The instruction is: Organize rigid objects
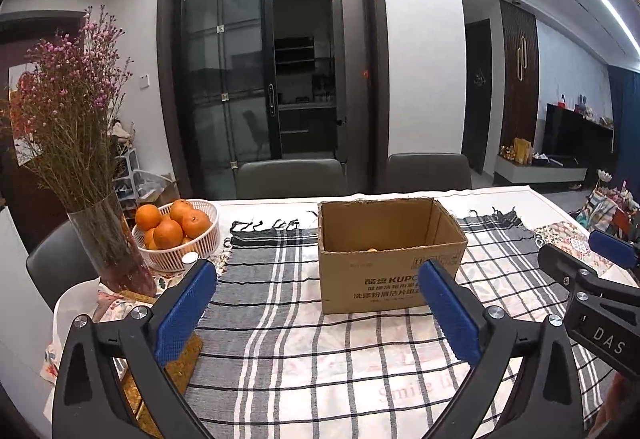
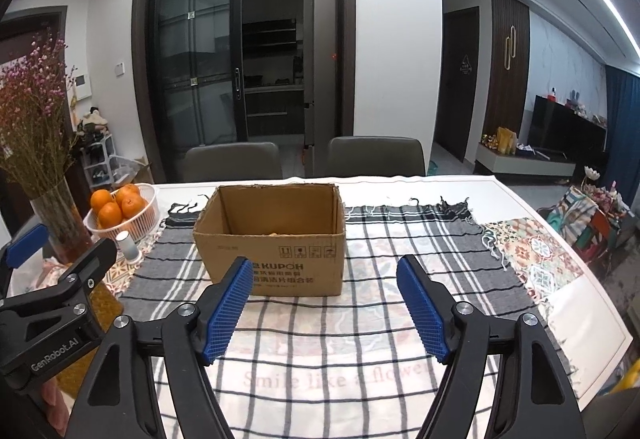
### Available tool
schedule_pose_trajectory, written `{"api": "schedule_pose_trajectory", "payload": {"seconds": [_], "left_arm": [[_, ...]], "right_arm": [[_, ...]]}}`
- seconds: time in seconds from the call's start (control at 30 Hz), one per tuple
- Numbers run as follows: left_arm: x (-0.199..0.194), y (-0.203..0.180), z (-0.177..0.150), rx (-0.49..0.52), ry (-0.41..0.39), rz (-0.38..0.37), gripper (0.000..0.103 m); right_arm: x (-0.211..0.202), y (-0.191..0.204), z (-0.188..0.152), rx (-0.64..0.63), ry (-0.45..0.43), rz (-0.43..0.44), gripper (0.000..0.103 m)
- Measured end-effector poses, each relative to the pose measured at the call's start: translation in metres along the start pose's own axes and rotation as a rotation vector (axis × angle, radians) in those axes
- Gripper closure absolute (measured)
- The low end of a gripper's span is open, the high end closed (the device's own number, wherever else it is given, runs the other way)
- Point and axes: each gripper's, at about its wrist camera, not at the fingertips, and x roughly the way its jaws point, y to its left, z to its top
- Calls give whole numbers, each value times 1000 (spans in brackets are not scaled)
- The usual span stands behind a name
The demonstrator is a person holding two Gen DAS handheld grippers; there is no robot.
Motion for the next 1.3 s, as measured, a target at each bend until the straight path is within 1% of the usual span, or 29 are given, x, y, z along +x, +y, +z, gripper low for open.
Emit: {"api": "schedule_pose_trajectory", "payload": {"seconds": [0.23,0.47,1.3], "left_arm": [[-3,2,0,-4,-6,18,0],[-5,2,-1,-3,-5,37,0],[-4,3,-2,-5,-9,42,0]], "right_arm": [[-7,1,2,-1,-18,-1,28],[-8,3,3,-2,-18,-4,28],[-8,1,3,-1,-20,-9,28]]}}
